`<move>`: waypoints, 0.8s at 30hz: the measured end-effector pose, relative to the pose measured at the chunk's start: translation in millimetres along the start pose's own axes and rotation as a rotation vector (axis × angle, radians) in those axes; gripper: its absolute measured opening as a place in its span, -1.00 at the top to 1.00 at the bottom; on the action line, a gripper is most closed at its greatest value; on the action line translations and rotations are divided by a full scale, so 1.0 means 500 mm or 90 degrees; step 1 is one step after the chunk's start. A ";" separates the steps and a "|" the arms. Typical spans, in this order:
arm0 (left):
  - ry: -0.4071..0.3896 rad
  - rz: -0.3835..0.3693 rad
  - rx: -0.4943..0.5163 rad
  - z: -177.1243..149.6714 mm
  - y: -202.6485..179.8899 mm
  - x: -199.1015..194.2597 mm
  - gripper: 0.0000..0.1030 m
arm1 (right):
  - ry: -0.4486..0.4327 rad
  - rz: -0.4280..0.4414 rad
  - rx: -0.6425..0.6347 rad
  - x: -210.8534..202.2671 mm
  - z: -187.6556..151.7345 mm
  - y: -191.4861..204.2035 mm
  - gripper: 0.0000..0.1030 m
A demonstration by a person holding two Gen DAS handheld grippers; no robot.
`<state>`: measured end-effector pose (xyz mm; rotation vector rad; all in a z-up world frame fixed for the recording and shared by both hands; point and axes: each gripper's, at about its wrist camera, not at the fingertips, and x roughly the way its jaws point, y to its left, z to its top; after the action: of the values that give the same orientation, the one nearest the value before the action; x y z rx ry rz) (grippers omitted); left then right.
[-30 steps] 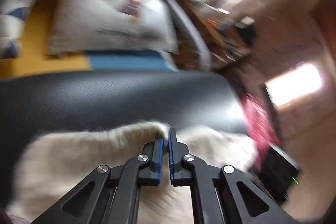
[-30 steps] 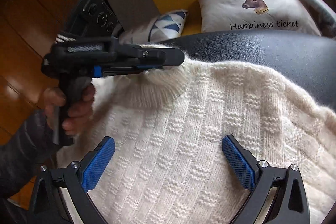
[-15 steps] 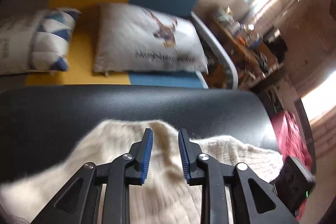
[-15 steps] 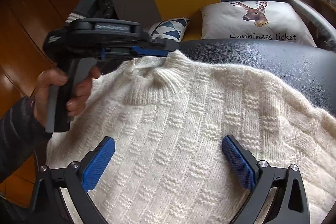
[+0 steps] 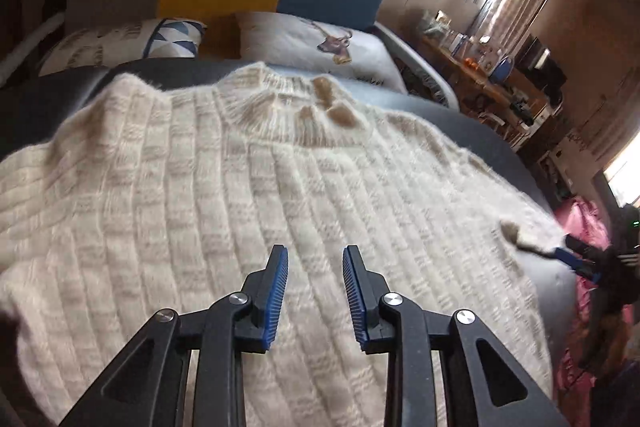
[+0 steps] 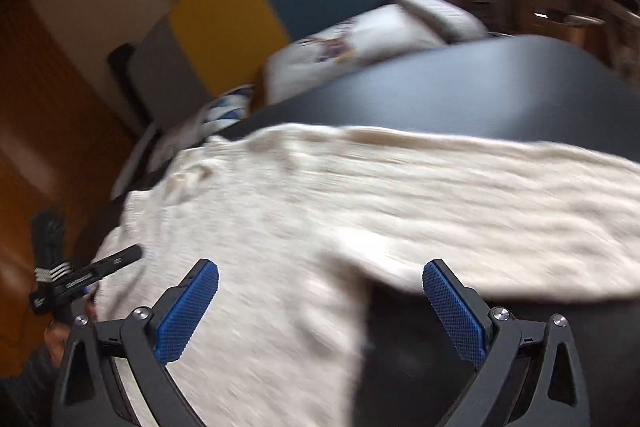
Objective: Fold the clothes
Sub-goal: 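Release the shoulder with the right gripper and move to the sleeve, then grasp the unfolded sweater sleeve with the right gripper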
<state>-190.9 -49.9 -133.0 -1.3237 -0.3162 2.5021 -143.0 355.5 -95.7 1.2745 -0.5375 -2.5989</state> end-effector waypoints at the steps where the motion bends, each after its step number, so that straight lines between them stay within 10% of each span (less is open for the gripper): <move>1: 0.005 0.007 0.001 -0.009 0.000 0.004 0.45 | -0.011 -0.020 0.029 -0.027 -0.008 -0.038 -1.00; 7: -0.016 0.022 0.030 -0.033 -0.008 0.010 0.39 | -0.070 -0.145 0.285 -0.168 -0.048 -0.285 -1.00; 24: -0.022 -0.019 -0.005 -0.031 0.010 0.010 0.31 | -0.248 -0.049 0.549 -0.198 -0.033 -0.499 -1.00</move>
<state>-181.5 -51.6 -147.1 -1.2696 -0.3505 2.5047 -73.8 612.8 -134.3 0.9325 -1.8519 -2.7678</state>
